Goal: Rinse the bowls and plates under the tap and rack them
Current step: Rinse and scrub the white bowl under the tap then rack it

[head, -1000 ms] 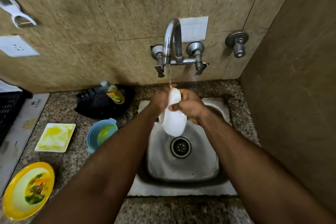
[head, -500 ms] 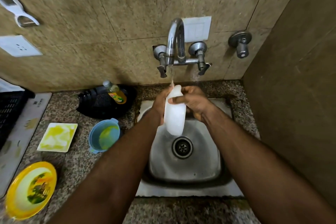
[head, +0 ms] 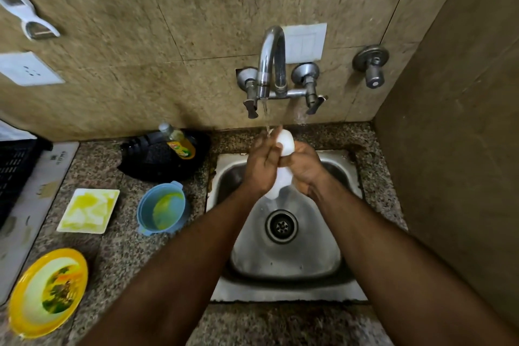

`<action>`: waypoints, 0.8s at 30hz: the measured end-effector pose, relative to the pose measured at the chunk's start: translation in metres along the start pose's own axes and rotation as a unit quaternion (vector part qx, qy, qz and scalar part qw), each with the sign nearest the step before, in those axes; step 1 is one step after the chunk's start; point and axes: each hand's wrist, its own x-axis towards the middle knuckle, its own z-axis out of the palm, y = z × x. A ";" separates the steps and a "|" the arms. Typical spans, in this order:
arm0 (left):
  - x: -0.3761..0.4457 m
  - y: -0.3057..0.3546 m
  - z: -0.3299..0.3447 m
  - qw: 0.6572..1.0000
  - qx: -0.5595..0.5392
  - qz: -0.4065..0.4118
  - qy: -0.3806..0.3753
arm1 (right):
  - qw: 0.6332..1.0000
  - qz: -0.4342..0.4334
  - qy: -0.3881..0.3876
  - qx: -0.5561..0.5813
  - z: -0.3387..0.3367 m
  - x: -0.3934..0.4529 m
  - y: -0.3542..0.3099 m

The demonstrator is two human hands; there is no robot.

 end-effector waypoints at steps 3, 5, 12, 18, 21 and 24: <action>0.010 0.013 -0.010 0.997 -0.069 -0.012 -0.035 | 0.998 0.004 -0.051 0.038 -0.001 -0.001 -0.007; 0.019 0.030 -0.024 0.983 -0.122 -0.120 -0.063 | 0.996 0.010 -0.088 0.022 -0.004 -0.004 -0.009; 0.024 0.029 -0.024 0.975 -0.118 -0.175 -0.066 | 0.996 0.025 -0.061 -0.055 -0.004 -0.005 -0.008; 0.008 0.030 -0.029 0.902 -0.331 -0.253 -0.111 | 0.996 0.045 -0.071 -0.038 -0.002 -0.004 -0.026; 0.003 0.033 -0.030 0.849 -0.410 -0.303 -0.137 | 0.997 0.049 -0.051 -0.033 0.001 -0.007 -0.026; -0.002 0.036 -0.027 0.821 -0.464 -0.323 -0.081 | 0.997 0.049 -0.063 0.016 0.002 -0.011 -0.017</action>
